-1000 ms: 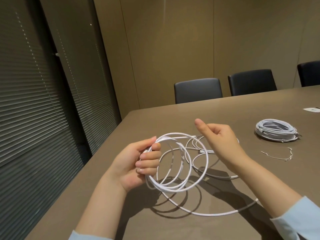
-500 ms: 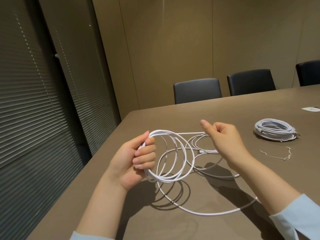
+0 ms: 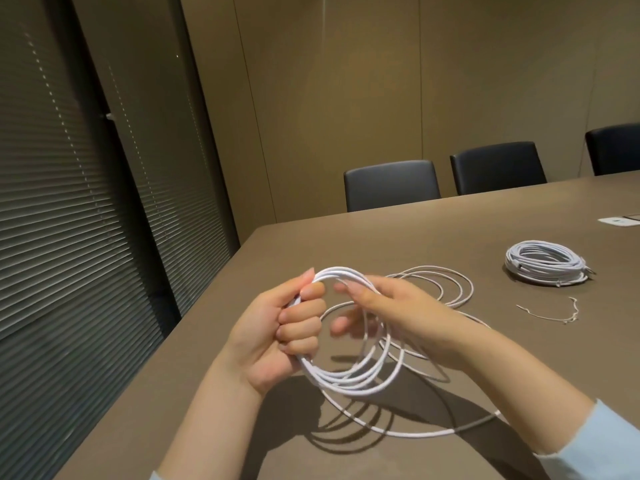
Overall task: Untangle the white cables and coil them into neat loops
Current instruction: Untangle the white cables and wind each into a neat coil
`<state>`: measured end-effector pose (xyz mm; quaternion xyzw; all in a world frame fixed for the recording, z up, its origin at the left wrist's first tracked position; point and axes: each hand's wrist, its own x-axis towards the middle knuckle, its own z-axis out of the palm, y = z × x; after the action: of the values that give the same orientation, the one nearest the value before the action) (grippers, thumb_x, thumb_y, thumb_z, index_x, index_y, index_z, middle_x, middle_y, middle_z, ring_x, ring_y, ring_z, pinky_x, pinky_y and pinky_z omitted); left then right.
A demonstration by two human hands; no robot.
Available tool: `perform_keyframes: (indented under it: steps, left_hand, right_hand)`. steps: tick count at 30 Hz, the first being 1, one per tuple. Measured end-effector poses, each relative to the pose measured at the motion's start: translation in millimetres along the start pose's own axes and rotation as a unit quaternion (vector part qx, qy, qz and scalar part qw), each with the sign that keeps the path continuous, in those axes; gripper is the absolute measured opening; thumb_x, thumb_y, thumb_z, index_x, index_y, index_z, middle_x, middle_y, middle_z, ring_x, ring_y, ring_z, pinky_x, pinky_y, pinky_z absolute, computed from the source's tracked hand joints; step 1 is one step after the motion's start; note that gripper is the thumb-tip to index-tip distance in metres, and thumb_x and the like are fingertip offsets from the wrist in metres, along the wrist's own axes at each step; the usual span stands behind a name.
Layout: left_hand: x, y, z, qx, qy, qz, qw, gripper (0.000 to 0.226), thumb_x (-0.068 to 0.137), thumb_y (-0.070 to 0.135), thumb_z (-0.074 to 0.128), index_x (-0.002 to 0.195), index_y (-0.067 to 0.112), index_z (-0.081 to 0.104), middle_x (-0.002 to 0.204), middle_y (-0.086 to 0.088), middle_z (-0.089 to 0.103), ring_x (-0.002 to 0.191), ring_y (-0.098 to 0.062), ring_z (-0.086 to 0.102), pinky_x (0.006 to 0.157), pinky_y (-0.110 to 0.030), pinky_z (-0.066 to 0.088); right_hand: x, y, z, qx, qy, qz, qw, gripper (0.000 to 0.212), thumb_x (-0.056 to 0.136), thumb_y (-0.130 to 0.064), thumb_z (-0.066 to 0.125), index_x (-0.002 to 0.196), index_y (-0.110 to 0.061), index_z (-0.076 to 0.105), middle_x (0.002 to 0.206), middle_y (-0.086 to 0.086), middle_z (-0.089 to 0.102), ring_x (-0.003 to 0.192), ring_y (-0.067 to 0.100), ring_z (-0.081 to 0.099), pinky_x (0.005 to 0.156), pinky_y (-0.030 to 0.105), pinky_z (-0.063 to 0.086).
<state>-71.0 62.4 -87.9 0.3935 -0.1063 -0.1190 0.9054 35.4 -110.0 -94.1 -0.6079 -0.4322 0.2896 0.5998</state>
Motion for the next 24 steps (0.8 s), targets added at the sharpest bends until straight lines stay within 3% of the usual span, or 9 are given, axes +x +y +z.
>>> perform_keyframes:
  steps: [2, 4, 6, 8, 11, 16, 21, 24]
  left_hand:
    - [0, 1, -1, -0.022, 0.002, 0.018, 1.0, 0.026, 0.098, 0.02, 0.054, 0.075, 0.008, 0.052, 0.051, 0.004, 0.029, 0.039, -0.008, 0.024, 0.038, -0.019, 0.021]
    - [-1, 0, 0, -0.016, 0.048, 0.041, 0.998, 0.025, 0.093, 0.019, 0.062, 0.072, 0.008, 0.053, 0.05, 0.005, 0.027, 0.039, -0.007, 0.022, 0.037, -0.019, 0.024]
    - [1, -3, 2, -0.001, 0.109, 0.054, 0.993, 0.026, 0.09, 0.022, 0.061, 0.069, 0.009, 0.053, 0.048, 0.005, 0.027, 0.039, -0.006, 0.02, 0.036, -0.017, 0.024]
    - [5, -7, 5, 0.006, 0.148, 0.055, 0.987, 0.026, 0.091, 0.021, 0.056, 0.068, 0.01, 0.053, 0.048, 0.005, 0.028, 0.037, -0.007, 0.024, 0.037, -0.018, 0.026]
    - [8, -11, 6, 0.004, 0.171, 0.04, 0.984, 0.032, 0.095, 0.022, 0.047, 0.066, 0.011, 0.051, 0.048, 0.004, 0.028, 0.038, -0.01, 0.031, 0.045, -0.022, 0.037]
    - [4, -16, 6, 0.045, 0.137, -0.003, 0.99, 0.044, 0.09, 0.031, 0.035, 0.062, 0.003, 0.055, 0.051, -0.008, 0.045, 0.043, -0.02, 0.047, 0.075, -0.044, 0.055]
    - [6, -21, -2, 0.054, 0.067, -0.057, 0.995, 0.054, 0.101, 0.045, 0.036, 0.097, -0.001, 0.062, 0.056, -0.011, 0.055, 0.048, -0.023, 0.06, 0.076, -0.048, 0.057]
    - [7, -22, -1, 0.071, 0.043, -0.067, 0.994, 0.051, 0.101, 0.043, 0.038, 0.092, 0.0, 0.062, 0.057, -0.009, 0.055, 0.051, -0.021, 0.059, 0.078, -0.048, 0.056]
  right_hand:
    - [0, 1, 2, 0.094, -0.019, 0.02, 0.995, 0.04, 0.088, -0.041, 0.054, 0.098, -0.004, 0.066, 0.059, 0.01, 0.061, 0.066, 0.025, 0.069, 0.077, 0.038, 0.054]
    - [2, 1, 3, 0.197, 0.005, 0.031, 0.98, 0.034, 0.092, -0.038, 0.052, 0.081, -0.007, 0.062, 0.044, 0.001, 0.041, 0.043, 0.017, 0.057, 0.071, 0.042, 0.056]
    - [6, 0, 6, 0.298, 0.026, 0.047, 0.953, 0.035, 0.094, -0.04, 0.05, 0.077, -0.009, 0.055, 0.042, -0.004, 0.028, 0.032, 0.008, 0.036, 0.048, 0.029, 0.052]
    - [8, 0, 6, 0.36, 0.031, 0.076, 0.929, 0.042, 0.096, -0.047, 0.046, 0.072, -0.012, 0.051, 0.045, -0.006, 0.021, 0.032, 0.006, 0.022, 0.034, 0.018, 0.033]
    - [10, 3, 2, 0.3, 0.057, 0.088, 0.948, 0.044, 0.098, -0.047, 0.043, 0.068, -0.016, 0.042, 0.051, -0.006, 0.018, 0.036, 0.006, 0.015, 0.032, 0.016, 0.016]
    - [5, -1, -9, 0.18, 0.022, 0.104, 0.978, 0.041, 0.097, -0.044, 0.048, 0.065, -0.02, 0.038, 0.055, -0.005, 0.016, 0.04, 0.007, 0.012, 0.034, 0.016, 0.013]
    - [0, -3, -13, 0.134, -0.042, 0.135, 0.981, 0.041, 0.096, -0.043, 0.05, 0.062, -0.02, 0.041, 0.052, -0.005, 0.02, 0.038, 0.006, 0.016, 0.032, 0.015, 0.017]
    - [-1, -5, -12, 0.115, -0.047, 0.134, 0.983, 0.042, 0.096, -0.042, 0.05, 0.062, -0.02, 0.041, 0.052, -0.005, 0.022, 0.038, 0.007, 0.018, 0.033, 0.015, 0.019]
